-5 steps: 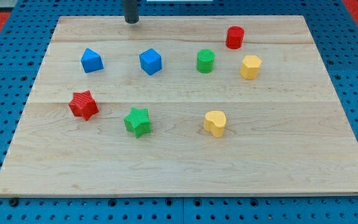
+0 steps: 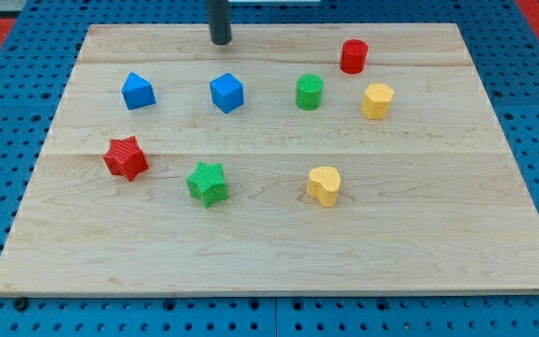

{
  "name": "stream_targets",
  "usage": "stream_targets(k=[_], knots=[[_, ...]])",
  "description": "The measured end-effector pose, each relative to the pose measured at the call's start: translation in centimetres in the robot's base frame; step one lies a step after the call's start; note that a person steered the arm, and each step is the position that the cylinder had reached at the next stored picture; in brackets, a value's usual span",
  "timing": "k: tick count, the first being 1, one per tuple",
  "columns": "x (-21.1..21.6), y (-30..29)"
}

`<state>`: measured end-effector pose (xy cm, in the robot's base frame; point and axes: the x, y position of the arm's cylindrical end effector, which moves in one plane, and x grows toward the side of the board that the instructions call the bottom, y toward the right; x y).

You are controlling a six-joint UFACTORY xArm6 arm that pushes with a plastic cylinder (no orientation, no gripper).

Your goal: Push the yellow hexagon parallel right to the green circle

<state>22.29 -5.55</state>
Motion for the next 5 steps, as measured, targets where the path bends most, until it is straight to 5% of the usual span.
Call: stream_targets(k=[2, 3, 5], knots=[[0.9, 3.6], [-0.2, 12.0], [-3.1, 19.0]])
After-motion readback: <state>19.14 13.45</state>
